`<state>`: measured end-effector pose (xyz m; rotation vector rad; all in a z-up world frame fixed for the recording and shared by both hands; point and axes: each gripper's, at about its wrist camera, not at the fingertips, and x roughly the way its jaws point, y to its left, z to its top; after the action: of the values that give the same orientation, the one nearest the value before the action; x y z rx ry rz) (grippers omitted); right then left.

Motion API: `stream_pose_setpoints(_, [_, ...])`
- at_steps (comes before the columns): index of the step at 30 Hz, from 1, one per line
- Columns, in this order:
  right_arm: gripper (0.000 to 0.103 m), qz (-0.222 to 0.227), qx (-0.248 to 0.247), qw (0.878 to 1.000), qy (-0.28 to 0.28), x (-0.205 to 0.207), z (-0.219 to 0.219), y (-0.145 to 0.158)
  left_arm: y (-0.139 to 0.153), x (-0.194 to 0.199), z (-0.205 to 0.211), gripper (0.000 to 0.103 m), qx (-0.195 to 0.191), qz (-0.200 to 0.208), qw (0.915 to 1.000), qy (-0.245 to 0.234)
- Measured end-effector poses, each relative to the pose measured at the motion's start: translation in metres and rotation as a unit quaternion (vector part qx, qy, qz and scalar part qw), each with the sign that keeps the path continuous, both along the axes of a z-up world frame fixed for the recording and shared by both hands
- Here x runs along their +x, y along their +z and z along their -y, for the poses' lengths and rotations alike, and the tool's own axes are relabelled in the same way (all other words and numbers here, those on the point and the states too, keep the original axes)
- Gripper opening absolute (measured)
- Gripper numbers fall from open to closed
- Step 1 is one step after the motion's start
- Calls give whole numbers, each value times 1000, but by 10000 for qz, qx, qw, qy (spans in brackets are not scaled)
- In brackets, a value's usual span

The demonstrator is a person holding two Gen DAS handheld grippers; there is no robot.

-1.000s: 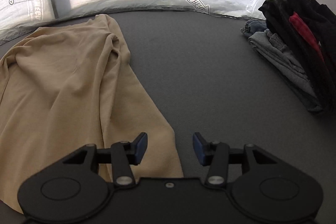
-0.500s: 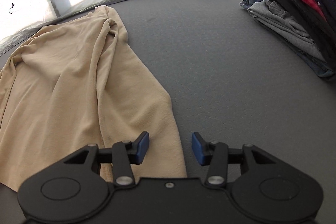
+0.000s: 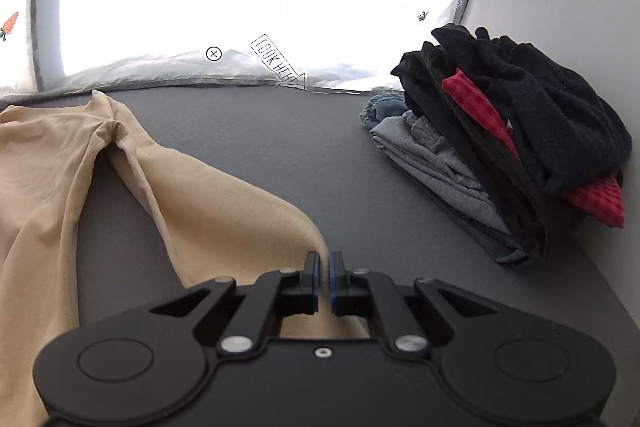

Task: Fold clothes
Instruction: 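Grasp the shirt sleeve with the right gripper and pull it outward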

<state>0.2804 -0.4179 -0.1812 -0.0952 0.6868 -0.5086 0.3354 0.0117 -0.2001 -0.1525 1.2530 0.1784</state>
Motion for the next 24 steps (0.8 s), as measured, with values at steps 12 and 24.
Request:
stream_pose_setpoints(12, [27,-675,587,9931,-762,5,39,-35,-2,-11,-39,103,-50,4,10000,-86])
stream_pose_setpoints(24, [54,-526,1255,9858,984,-16,-73,-26,-8,-3,-32,103,-47,86,9999,-87])
